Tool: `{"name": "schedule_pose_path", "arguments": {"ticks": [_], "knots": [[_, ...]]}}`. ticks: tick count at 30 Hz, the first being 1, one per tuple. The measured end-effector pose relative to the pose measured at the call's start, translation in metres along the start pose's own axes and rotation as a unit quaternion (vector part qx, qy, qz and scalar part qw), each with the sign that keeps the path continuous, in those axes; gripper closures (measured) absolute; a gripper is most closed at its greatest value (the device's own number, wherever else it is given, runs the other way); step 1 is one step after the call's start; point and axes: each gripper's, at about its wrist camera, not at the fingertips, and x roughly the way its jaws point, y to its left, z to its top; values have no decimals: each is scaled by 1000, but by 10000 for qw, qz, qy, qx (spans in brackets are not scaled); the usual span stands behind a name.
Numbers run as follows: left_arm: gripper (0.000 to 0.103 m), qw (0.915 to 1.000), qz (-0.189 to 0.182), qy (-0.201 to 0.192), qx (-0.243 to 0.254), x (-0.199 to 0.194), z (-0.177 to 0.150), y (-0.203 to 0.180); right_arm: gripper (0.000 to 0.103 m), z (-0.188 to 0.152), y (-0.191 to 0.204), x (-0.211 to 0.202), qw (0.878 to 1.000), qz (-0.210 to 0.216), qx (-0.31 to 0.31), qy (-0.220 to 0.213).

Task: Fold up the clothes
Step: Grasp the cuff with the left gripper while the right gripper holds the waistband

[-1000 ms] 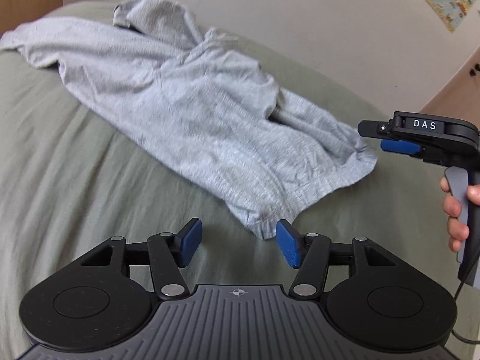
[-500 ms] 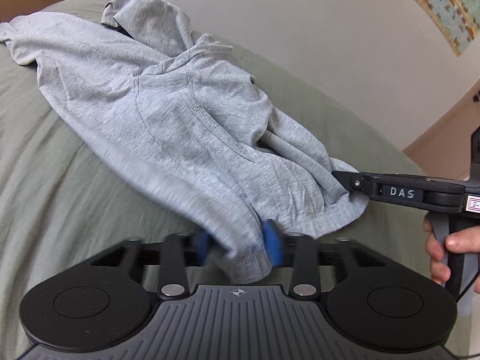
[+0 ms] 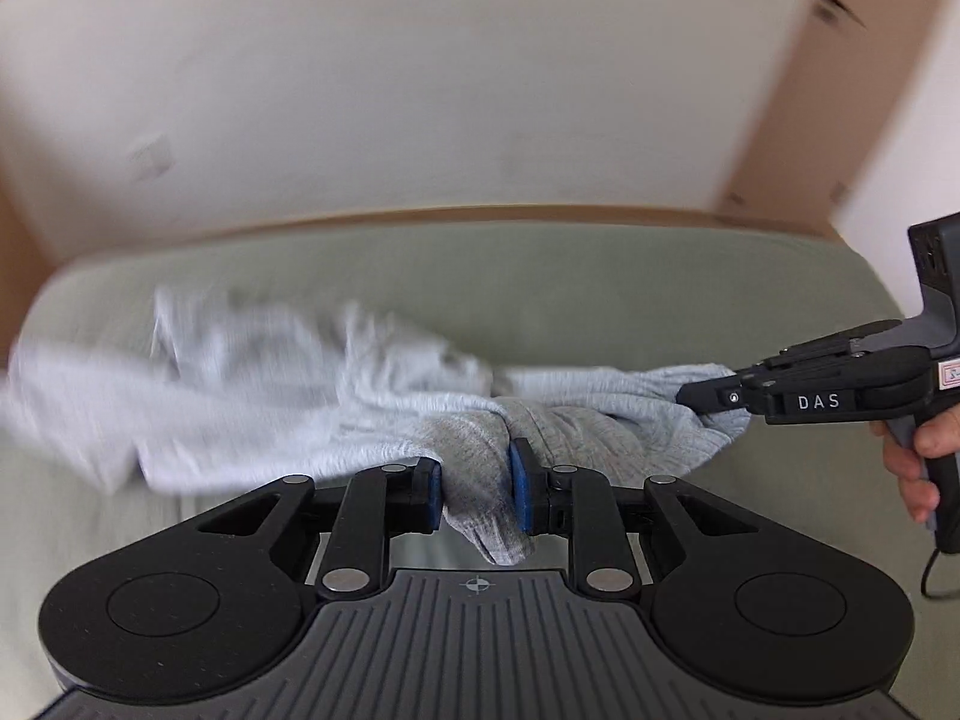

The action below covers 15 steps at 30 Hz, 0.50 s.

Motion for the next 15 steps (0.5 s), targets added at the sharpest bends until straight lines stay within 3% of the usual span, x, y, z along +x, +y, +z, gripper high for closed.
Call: {"name": "schedule_pose_path", "arguments": {"ticks": [3,7,11,15], "knots": [[82,9964,-574,262,567,-36,46,-43,94,0,-17,-73,9981,-69,614,-59],[82,9858,-1117,297,1221,-81,101,-99,94,7,-30,-202,9903,-252,1336,-280],[82,9714,-1527,578,1727,-110,157,-159,94,31,-36,-291,9829,-812,1636,-229],[82,9552,-1606,703,2386,-138,187,-218,94,54,-24,-348,9787,-1561,1330,93]]}}
